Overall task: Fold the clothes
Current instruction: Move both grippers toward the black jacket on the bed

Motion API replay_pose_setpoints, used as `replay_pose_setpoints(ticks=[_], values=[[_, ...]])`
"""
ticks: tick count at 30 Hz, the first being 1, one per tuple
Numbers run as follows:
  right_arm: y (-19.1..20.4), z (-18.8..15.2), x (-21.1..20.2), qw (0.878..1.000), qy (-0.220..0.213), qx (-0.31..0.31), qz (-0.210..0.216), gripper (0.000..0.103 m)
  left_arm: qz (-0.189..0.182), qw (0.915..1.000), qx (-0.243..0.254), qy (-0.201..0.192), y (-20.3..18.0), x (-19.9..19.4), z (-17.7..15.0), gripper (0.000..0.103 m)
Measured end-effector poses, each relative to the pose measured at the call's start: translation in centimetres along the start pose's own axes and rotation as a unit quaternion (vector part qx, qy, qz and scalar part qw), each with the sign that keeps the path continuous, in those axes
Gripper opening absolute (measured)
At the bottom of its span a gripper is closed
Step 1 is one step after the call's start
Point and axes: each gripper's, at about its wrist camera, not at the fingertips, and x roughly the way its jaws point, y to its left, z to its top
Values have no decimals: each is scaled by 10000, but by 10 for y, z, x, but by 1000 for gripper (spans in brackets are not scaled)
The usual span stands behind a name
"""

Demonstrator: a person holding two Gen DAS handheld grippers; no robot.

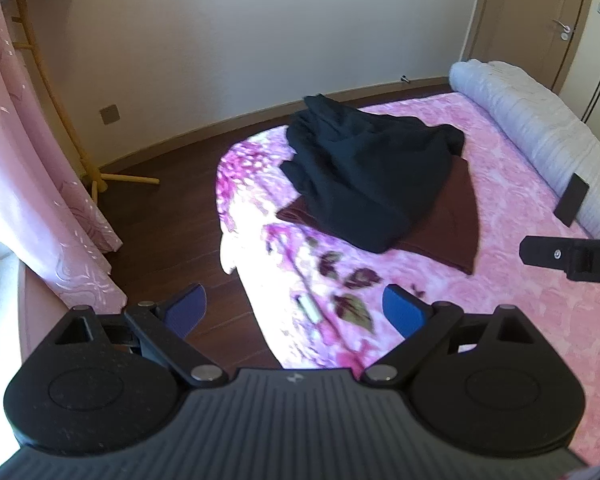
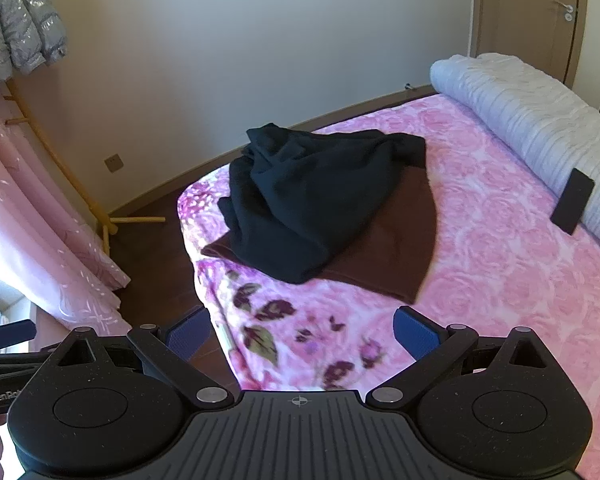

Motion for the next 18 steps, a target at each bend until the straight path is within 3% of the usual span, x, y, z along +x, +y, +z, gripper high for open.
replay_pose_setpoints(ticks=[11,18], values=[[52,25,40,9997,192,-123,-38,101,-20,9998,-175,16,54,19,22,93],[40,46,61,9995,204,-118,-202,101,-171,9995,-237,134,62,41,32,93]])
